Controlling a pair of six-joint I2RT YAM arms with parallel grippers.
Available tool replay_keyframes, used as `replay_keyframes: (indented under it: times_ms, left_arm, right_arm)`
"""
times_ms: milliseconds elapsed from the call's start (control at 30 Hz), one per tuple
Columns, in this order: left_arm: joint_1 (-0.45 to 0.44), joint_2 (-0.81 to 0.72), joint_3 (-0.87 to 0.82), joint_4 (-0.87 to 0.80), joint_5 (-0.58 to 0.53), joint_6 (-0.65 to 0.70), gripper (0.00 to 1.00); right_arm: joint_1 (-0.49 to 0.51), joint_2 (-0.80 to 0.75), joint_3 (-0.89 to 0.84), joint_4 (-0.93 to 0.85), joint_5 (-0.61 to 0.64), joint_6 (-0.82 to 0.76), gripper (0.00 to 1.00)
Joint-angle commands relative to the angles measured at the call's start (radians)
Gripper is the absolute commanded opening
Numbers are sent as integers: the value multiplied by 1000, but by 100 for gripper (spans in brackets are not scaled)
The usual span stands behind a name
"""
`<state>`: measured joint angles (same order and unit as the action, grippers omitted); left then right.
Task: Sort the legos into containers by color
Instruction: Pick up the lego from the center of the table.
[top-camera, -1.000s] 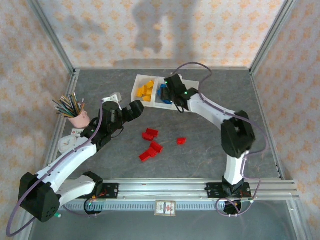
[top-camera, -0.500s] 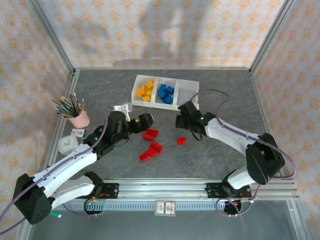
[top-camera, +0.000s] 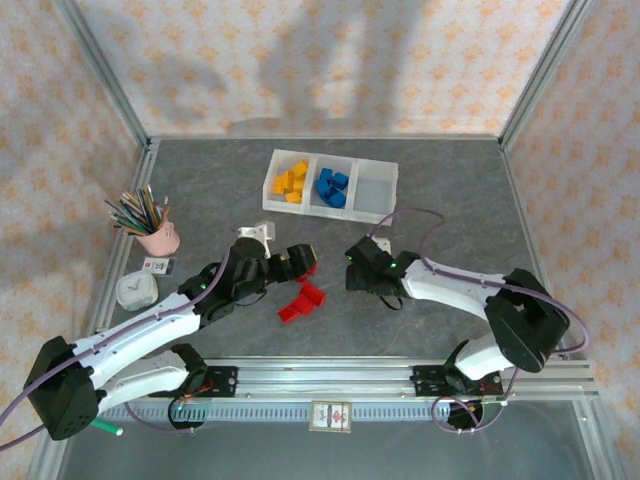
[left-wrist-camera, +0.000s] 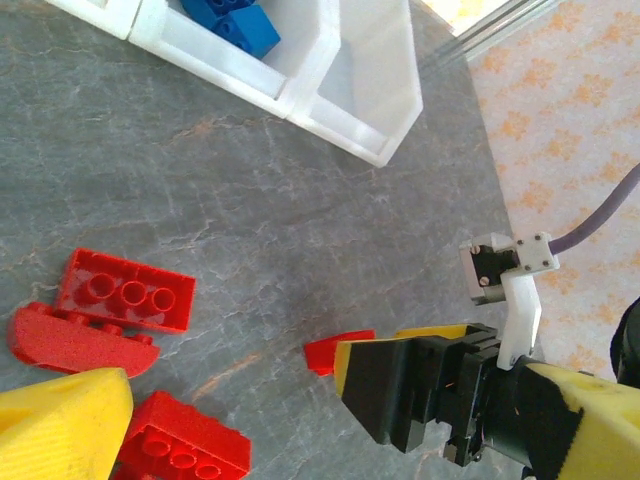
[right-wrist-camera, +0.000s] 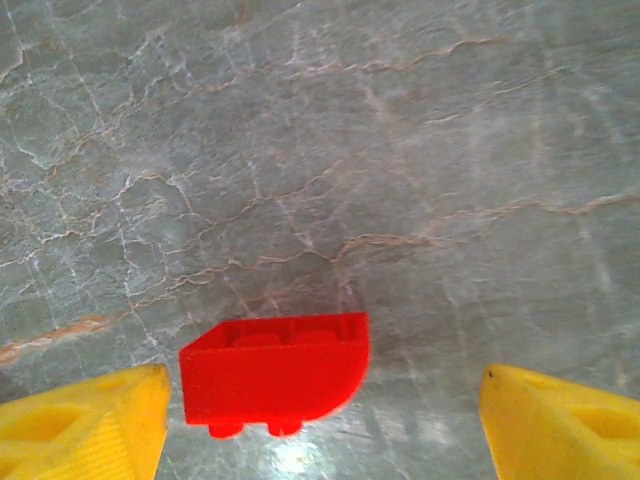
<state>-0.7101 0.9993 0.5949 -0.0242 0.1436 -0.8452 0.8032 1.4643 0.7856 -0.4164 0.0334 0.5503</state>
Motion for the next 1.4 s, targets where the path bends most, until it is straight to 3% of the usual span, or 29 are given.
replay_keyframes:
  times_ms: [0,400,933,1167,1367]
  left_arm:
    - [-9,8,-16,41,-40,-25,99]
    - [-12,15,-15,30,-42,-20,99]
    - [-12,22,-9,34,-47,-8,99]
    - [-8,41,61,7,-90,44,99]
    - [19,114,158,-3,-101,85,99]
  right_arm:
    - [27,48,30,46,14,26,81]
    - [34,145,69,39,133,-39,70]
    - [16,108,77,55,122,-76,50]
    - [-40,43,163,12,102,-118,50]
    - [-146,94,340,12,155,-197,51]
